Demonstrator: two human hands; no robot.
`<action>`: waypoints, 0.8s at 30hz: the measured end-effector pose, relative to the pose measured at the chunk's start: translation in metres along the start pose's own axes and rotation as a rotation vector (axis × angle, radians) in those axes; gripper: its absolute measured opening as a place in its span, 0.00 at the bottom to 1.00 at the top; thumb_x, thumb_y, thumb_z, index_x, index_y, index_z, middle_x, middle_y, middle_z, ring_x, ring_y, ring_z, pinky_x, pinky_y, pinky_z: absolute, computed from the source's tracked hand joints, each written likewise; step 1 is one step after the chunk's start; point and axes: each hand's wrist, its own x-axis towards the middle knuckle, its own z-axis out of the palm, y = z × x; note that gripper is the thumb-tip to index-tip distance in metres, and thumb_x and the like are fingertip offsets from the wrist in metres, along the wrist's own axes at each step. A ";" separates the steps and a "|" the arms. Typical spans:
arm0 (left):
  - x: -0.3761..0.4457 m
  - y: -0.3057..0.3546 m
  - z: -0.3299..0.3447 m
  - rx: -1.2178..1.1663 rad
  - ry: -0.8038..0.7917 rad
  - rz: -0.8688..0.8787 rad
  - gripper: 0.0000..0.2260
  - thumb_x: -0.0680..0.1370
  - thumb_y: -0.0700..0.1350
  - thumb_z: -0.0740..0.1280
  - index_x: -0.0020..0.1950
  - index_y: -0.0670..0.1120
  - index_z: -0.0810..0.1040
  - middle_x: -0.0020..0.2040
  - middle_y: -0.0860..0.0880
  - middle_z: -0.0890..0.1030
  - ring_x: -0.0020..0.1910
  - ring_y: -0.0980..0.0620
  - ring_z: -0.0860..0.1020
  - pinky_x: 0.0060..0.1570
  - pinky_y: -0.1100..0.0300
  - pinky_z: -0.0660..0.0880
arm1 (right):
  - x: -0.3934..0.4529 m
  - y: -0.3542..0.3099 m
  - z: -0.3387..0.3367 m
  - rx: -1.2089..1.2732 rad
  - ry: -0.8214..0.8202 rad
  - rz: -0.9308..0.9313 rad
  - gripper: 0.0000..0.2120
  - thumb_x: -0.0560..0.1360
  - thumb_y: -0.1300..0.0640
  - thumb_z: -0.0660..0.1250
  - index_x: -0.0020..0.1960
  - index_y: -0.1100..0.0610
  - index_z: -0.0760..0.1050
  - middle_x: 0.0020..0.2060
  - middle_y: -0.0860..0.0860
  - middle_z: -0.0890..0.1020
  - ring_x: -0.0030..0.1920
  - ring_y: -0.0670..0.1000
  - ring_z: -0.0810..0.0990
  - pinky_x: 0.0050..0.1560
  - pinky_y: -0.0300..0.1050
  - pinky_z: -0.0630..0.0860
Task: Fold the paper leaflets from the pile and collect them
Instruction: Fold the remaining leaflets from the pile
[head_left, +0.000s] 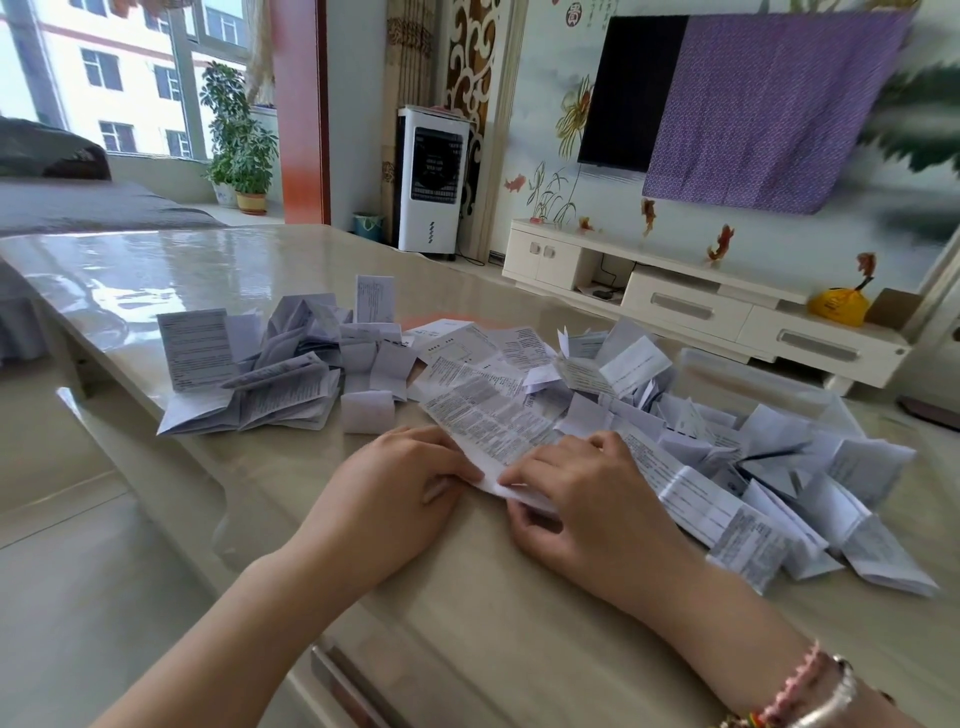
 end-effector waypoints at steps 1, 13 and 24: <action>0.000 0.001 0.001 -0.048 -0.008 -0.024 0.12 0.69 0.41 0.68 0.45 0.56 0.85 0.45 0.61 0.81 0.44 0.61 0.79 0.47 0.59 0.77 | -0.001 0.000 -0.001 0.029 0.016 -0.001 0.11 0.71 0.47 0.60 0.46 0.47 0.79 0.41 0.41 0.82 0.42 0.47 0.79 0.49 0.48 0.65; 0.001 0.010 -0.002 -0.272 -0.014 -0.243 0.08 0.67 0.42 0.77 0.33 0.51 0.81 0.37 0.56 0.83 0.37 0.61 0.79 0.41 0.67 0.74 | 0.005 0.004 0.004 0.652 0.122 0.313 0.16 0.70 0.54 0.74 0.55 0.45 0.75 0.38 0.42 0.81 0.41 0.45 0.78 0.44 0.35 0.73; 0.000 0.005 0.005 0.041 0.026 -0.046 0.17 0.72 0.49 0.71 0.60 0.56 0.78 0.60 0.57 0.74 0.56 0.53 0.71 0.58 0.55 0.71 | 0.012 0.006 0.013 0.330 -0.041 0.319 0.22 0.71 0.44 0.71 0.61 0.46 0.68 0.54 0.38 0.71 0.58 0.44 0.67 0.60 0.43 0.65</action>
